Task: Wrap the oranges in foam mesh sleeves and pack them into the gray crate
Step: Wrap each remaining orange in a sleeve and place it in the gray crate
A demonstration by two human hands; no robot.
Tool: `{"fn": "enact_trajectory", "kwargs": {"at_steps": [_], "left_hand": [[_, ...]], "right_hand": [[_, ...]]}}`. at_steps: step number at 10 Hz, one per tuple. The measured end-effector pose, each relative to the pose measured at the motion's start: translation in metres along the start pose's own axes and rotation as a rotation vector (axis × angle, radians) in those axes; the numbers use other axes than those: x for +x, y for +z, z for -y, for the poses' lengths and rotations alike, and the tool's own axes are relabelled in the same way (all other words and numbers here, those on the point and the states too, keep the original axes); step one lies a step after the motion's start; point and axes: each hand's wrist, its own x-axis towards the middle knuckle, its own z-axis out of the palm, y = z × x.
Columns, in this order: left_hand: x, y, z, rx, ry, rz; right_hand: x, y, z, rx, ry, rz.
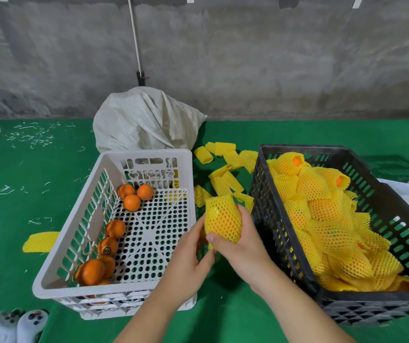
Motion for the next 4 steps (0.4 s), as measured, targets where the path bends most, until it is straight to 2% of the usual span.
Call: {"fn": "enact_trajectory", "kwargs": {"at_steps": [1, 2, 3, 4], "left_hand": [[-0.021, -0.027, 0.011, 0.348, 0.0, -0.007], [-0.059, -0.074, 0.035, 0.633, -0.046, -0.127], [-0.105, -0.122, 0.066, 0.892, -0.182, -0.261], [-0.159, -0.136, 0.079, 1.056, -0.318, -0.21]], "right_hand": [[0.006, -0.056, 0.009, -0.304, -0.034, -0.066], [0.0, -0.135, 0.003, -0.626, -0.073, -0.18], [-0.019, -0.195, -0.017, -0.907, 0.025, -0.172], [-0.041, -0.224, -0.032, -1.018, 0.182, -0.059]]}}
